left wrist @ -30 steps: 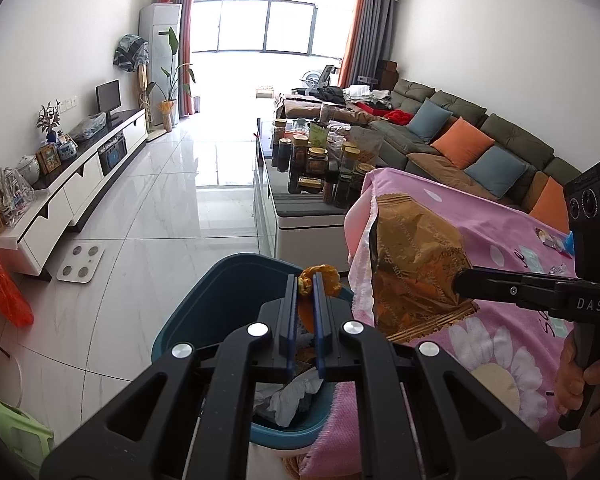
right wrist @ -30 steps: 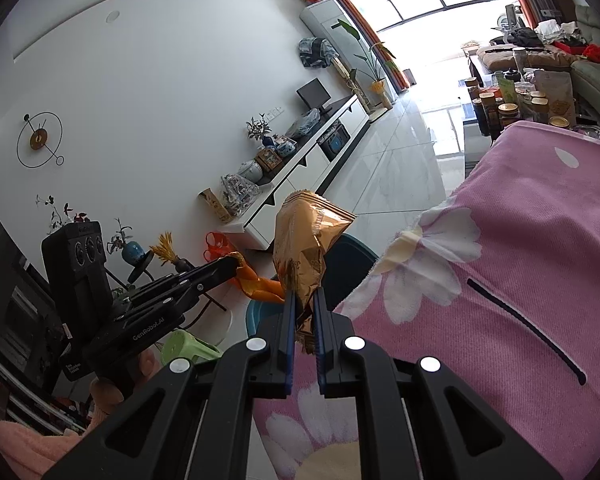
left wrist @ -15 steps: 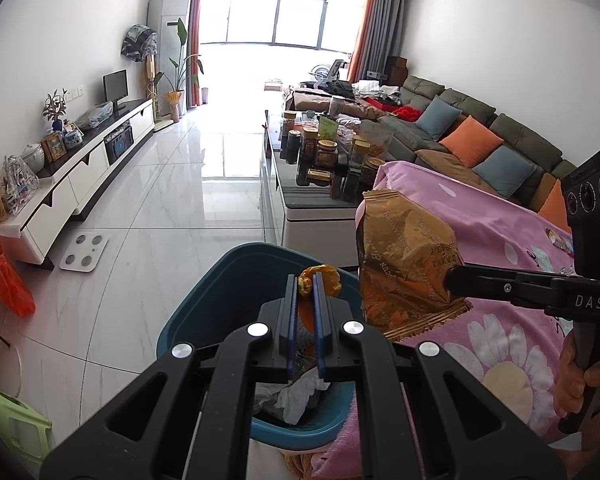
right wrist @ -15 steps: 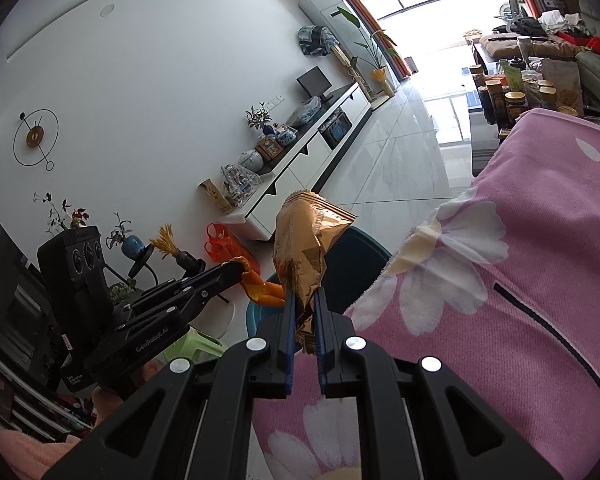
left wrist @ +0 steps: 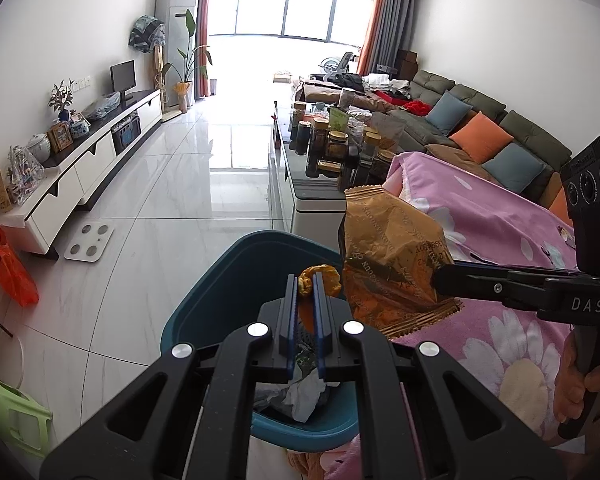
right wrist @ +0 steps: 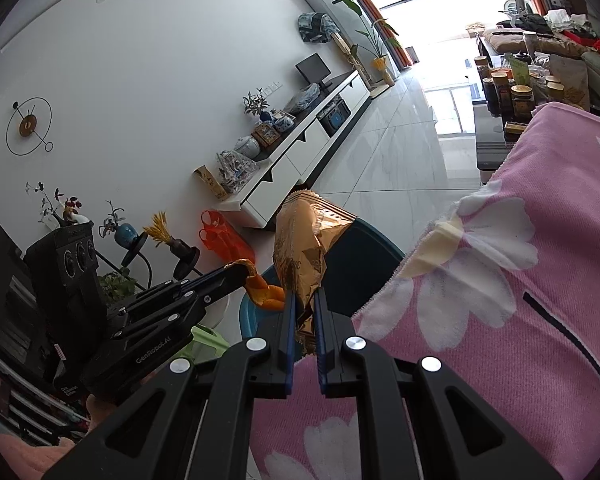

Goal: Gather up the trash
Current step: 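Lower the right gripper's gold foil bag while the left gripper lowers the orange peel into the teal bin, then open both grippers to drop the bag and peel into the bin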

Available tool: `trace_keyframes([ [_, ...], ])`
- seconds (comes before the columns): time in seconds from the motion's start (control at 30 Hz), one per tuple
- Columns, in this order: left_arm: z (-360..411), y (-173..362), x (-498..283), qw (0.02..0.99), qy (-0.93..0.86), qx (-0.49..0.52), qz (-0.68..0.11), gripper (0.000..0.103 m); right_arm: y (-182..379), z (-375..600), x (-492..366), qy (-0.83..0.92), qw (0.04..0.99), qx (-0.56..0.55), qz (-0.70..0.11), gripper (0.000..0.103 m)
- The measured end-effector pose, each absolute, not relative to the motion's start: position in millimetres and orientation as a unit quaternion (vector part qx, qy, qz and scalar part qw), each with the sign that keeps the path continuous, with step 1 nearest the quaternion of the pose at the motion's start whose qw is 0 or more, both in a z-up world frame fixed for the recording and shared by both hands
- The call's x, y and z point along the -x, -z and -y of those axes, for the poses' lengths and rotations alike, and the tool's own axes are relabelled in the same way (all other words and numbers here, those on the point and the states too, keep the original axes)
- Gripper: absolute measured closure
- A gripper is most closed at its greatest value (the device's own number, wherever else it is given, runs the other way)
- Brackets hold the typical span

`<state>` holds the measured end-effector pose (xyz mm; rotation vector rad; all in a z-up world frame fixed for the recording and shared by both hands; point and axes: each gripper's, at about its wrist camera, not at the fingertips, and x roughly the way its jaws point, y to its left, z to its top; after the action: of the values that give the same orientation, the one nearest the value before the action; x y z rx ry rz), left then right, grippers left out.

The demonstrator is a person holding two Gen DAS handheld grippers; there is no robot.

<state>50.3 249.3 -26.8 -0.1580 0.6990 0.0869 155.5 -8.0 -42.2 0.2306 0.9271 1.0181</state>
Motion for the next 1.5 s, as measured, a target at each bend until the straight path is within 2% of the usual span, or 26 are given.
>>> trace_keyframes([
  [0.97, -253.7, 56.6, -69.3, 0.922, -0.057, 0.086, -0.373, 0.095, 58.5, -35.0, -163.2, -0.464, 0.751, -0.066, -0.466, 0.092],
  [1.13, -253.1, 61.0, -72.4, 0.92, -0.058, 0.087, -0.377, 0.094, 57.9, -37.0, -164.5, -0.46, 0.754, -0.064, -0.465, 0.09],
  [1.17, -253.8, 61.8, -73.3, 0.92, -0.058, 0.088, -0.377, 0.094, 58.3, -37.4, -164.8, -0.459, 0.755, -0.064, -0.464, 0.087],
  [1.23, -254.2, 64.4, -73.4, 0.92, -0.06, 0.088, -0.378, 0.091, 59.3, -35.8, -164.7, -0.456, 0.757, -0.066, -0.464, 0.081],
  [1.37, -257.3, 68.5, -76.0, 0.918, -0.067, 0.092, -0.38, 0.078, 59.7, -32.1, -166.4, -0.451, 0.76, -0.073, -0.462, 0.073],
  [1.4, -258.1, 69.0, -75.6, 0.918, -0.067, 0.094, -0.38, 0.077, 60.0, -30.9, -166.7, -0.45, 0.761, -0.074, -0.461, 0.069],
  [1.5, -259.7, 69.1, -74.2, 0.918, -0.069, 0.098, -0.378, 0.072, 60.1, -27.6, -166.9, -0.45, 0.762, -0.077, -0.459, 0.068],
])
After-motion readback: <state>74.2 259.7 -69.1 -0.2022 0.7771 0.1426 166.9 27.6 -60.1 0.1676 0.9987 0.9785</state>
